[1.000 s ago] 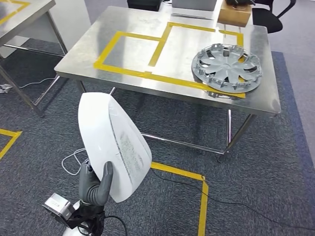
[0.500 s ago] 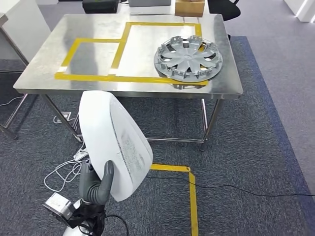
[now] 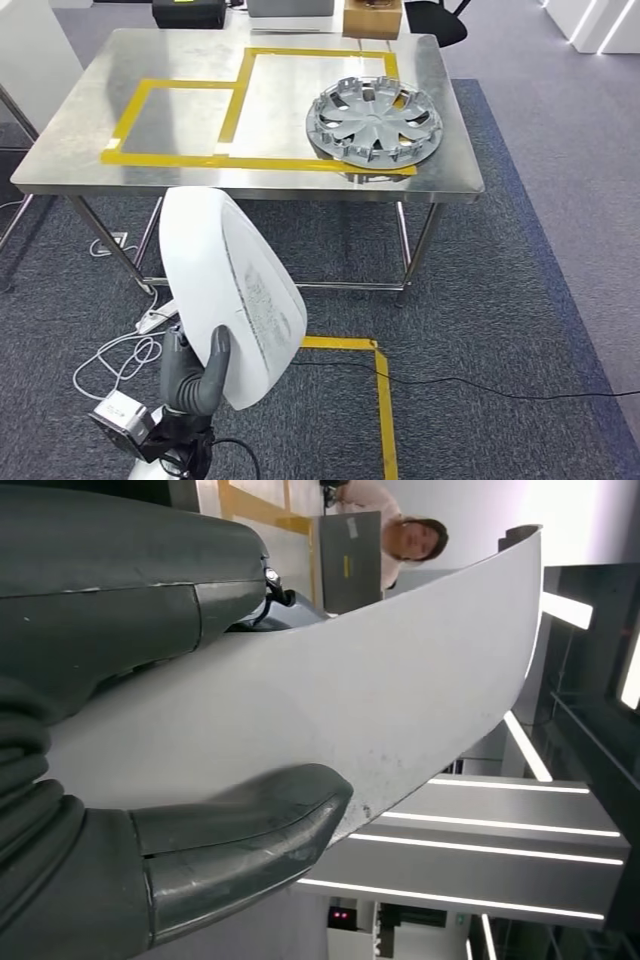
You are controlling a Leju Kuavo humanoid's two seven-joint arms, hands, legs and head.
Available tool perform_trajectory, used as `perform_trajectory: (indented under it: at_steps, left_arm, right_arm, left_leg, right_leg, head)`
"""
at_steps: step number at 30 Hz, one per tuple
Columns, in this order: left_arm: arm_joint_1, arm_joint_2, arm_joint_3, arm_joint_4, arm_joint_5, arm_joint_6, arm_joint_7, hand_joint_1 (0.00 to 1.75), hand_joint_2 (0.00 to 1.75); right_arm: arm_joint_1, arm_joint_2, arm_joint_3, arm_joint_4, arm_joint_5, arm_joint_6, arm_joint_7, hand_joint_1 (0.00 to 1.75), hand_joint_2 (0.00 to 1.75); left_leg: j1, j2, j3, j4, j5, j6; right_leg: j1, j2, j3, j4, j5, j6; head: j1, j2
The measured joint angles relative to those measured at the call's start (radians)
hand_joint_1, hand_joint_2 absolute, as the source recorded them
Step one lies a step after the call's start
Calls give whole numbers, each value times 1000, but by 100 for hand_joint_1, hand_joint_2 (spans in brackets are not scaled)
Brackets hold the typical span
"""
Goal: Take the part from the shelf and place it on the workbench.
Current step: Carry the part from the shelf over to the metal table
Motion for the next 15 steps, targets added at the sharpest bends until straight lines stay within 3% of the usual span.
perform_trajectory:
  at_steps: [2,3,4,5,7,9,13,15]
  left_arm:
    - [3,-1,0,0,1,3,2,175,175]
    - [5,-1,0,0,3,4,4,175,175]
    - [6,-1,0,0,8,4,8,175,175]
    - [7,-2,0,0,14,5,12,175,175]
    - [7,-5,1,0,31,5,20,175,175]
    - [7,-8,2,0,44,5,24,175,175]
    - [6,-12,2,0,51,4,26,175,175]
    - [6,-13,3,0,51,4,27,175,175]
  right_arm:
    - [2,0,12,0,6,-12,16,0,175]
    - [4,0,16,0,6,-8,21,0,175]
    - [6,0,18,0,6,-1,26,0,175]
    - [7,0,19,0,6,6,30,0,175]
    - [7,0,20,0,1,14,34,0,175]
    - [6,1,20,0,-5,13,34,0,175]
    - [8,2,20,0,-9,12,35,0,175]
    - [8,2,20,0,-9,11,35,0,175]
  left_leg:
    - [0,3,-3,0,0,3]
    - [0,4,-3,1,1,3]
    - [0,5,-3,1,1,3]
    - [0,5,-2,1,0,2]
    - [-2,4,0,3,-2,-3]
    - [-6,3,-2,8,-4,-14]
    - [-3,2,-9,21,-14,-37]
    - [0,0,-40,96,-64,-47]
  right_leg:
    - [-1,-2,-62,135,-60,6]
    - [-2,-2,-81,177,-71,8]
    - [-2,-2,-82,182,-62,9]
    - [-3,-3,-64,147,-36,9]
    - [-5,-8,9,9,25,9]
    - [-5,-10,59,-84,48,2]
    - [-3,-9,65,-97,50,-23]
    - [-5,-9,66,-99,53,-35]
  head:
    - [3,0]
    - [3,0]
    - [3,0]
    - [3,0]
    - [4,0]
    - [2,0]
    - [-1,0]
    - [-3,0]
